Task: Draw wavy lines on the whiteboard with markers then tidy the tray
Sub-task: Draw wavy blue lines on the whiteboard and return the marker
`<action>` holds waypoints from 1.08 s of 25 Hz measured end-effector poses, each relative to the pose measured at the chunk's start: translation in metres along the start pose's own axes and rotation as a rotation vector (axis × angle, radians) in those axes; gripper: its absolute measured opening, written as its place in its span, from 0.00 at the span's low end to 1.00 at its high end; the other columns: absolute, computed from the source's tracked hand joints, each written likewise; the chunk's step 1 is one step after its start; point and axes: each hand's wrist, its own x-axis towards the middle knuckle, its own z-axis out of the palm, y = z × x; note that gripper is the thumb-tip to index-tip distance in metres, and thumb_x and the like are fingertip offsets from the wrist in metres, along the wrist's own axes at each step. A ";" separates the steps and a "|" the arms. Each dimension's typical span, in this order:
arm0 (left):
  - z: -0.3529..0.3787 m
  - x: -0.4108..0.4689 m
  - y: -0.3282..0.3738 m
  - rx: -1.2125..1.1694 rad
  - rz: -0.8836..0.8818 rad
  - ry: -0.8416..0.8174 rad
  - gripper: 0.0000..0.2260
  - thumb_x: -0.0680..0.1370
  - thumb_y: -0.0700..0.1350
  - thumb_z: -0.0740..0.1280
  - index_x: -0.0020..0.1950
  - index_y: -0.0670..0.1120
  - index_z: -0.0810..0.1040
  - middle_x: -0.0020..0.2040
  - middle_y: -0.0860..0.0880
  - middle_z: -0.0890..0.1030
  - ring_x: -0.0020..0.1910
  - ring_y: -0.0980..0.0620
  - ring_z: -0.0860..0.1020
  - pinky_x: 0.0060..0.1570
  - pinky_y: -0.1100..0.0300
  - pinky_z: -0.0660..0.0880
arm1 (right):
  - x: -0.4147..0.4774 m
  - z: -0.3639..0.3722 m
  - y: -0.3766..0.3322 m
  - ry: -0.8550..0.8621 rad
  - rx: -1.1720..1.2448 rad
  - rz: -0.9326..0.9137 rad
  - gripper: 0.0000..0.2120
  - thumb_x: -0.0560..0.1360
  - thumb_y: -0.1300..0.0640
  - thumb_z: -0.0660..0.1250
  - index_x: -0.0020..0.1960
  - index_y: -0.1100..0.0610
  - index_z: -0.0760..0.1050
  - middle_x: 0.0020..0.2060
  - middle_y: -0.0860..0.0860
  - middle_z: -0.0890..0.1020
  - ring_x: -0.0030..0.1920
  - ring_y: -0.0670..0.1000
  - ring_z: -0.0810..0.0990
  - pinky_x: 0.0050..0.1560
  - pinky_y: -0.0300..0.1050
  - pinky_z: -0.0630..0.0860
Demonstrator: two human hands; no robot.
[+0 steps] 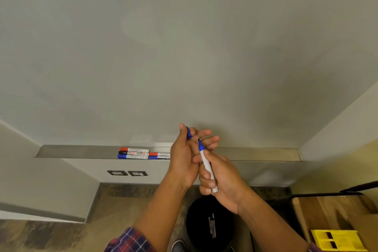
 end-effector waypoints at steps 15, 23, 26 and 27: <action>0.047 -0.013 0.065 0.229 0.440 -0.107 0.13 0.89 0.48 0.54 0.60 0.40 0.73 0.65 0.41 0.85 0.68 0.44 0.82 0.70 0.43 0.75 | -0.022 0.033 -0.090 0.081 -0.378 -0.762 0.21 0.83 0.62 0.64 0.71 0.43 0.68 0.48 0.56 0.85 0.37 0.59 0.85 0.35 0.51 0.82; 0.105 -0.030 0.149 0.617 1.111 -0.083 0.08 0.87 0.42 0.63 0.65 0.45 0.77 0.61 0.51 0.87 0.65 0.51 0.83 0.66 0.54 0.79 | -0.040 0.065 -0.173 -0.013 -0.455 -1.184 0.14 0.83 0.63 0.56 0.62 0.60 0.79 0.49 0.57 0.84 0.46 0.61 0.86 0.42 0.55 0.85; 0.132 -0.039 0.186 0.746 1.328 -0.104 0.05 0.85 0.42 0.65 0.61 0.45 0.75 0.63 0.50 0.86 0.66 0.56 0.82 0.66 0.59 0.79 | -0.047 0.079 -0.204 -0.056 -0.485 -1.279 0.16 0.78 0.62 0.61 0.64 0.56 0.78 0.51 0.55 0.84 0.52 0.59 0.85 0.49 0.51 0.85; 0.141 -0.041 0.199 0.811 1.417 -0.102 0.06 0.85 0.44 0.65 0.61 0.45 0.76 0.65 0.49 0.85 0.67 0.58 0.81 0.66 0.61 0.78 | -0.049 0.085 -0.214 -0.048 -0.526 -1.328 0.15 0.78 0.60 0.65 0.63 0.53 0.77 0.51 0.53 0.85 0.53 0.58 0.85 0.49 0.48 0.84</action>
